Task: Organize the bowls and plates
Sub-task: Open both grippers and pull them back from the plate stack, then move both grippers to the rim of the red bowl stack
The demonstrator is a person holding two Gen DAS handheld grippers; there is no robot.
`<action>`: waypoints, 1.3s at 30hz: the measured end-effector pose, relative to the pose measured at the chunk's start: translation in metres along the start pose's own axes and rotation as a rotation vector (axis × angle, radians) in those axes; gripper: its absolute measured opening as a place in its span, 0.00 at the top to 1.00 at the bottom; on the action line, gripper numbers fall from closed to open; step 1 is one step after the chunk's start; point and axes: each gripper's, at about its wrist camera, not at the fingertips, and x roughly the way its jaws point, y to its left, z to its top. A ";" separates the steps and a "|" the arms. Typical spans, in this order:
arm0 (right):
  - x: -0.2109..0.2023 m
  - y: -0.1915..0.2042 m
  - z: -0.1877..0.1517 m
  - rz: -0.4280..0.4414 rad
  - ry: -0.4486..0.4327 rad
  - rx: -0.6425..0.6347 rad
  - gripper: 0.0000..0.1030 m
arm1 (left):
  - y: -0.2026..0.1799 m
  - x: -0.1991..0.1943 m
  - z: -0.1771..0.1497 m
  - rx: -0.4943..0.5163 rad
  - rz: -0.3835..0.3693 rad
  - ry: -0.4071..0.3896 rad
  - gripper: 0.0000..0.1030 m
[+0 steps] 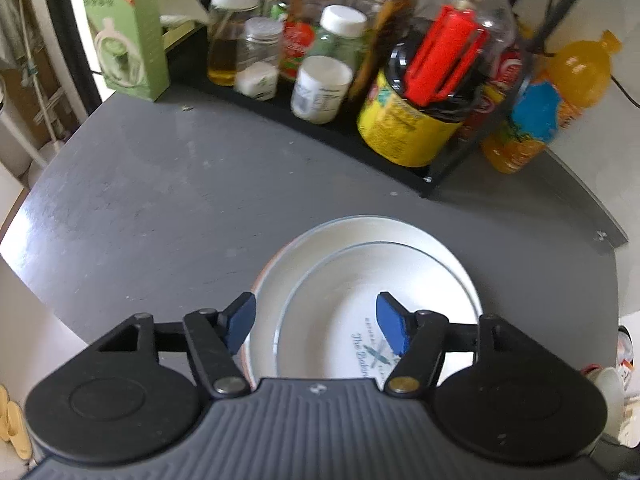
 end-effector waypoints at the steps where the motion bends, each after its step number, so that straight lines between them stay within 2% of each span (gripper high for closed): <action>1: -0.005 -0.001 0.001 0.000 -0.010 0.006 0.54 | -0.003 -0.002 -0.001 0.007 -0.002 0.000 0.36; 6: -0.034 -0.007 0.005 -0.019 -0.074 0.026 0.53 | -0.018 -0.011 -0.003 0.045 -0.017 -0.003 0.35; 9: -0.050 -0.008 0.007 -0.051 -0.105 0.010 0.48 | -0.029 -0.017 -0.003 0.064 -0.024 -0.001 0.35; 17: -0.086 -0.025 -0.005 -0.085 -0.163 0.063 0.43 | -0.068 -0.040 -0.003 0.142 -0.054 -0.019 0.34; 19: -0.093 -0.029 -0.011 -0.088 -0.175 0.076 0.40 | -0.076 -0.045 -0.007 0.160 -0.064 -0.014 0.34; 22: -0.105 -0.037 -0.019 -0.116 -0.201 0.087 0.35 | -0.088 -0.052 -0.016 0.191 -0.039 -0.008 0.34; 28: -0.123 -0.049 -0.033 -0.126 -0.222 0.102 0.26 | -0.107 -0.064 -0.038 0.251 -0.071 0.003 0.33; 31: -0.130 -0.057 -0.039 -0.135 -0.232 0.107 0.18 | -0.113 -0.065 -0.049 0.259 -0.084 0.017 0.29; 36: -0.138 -0.071 -0.047 -0.153 -0.242 0.122 0.11 | -0.127 -0.061 -0.066 0.276 -0.122 0.052 0.26; 39: -0.143 -0.084 -0.051 -0.166 -0.252 0.153 0.07 | -0.137 -0.060 -0.075 0.298 -0.133 0.061 0.20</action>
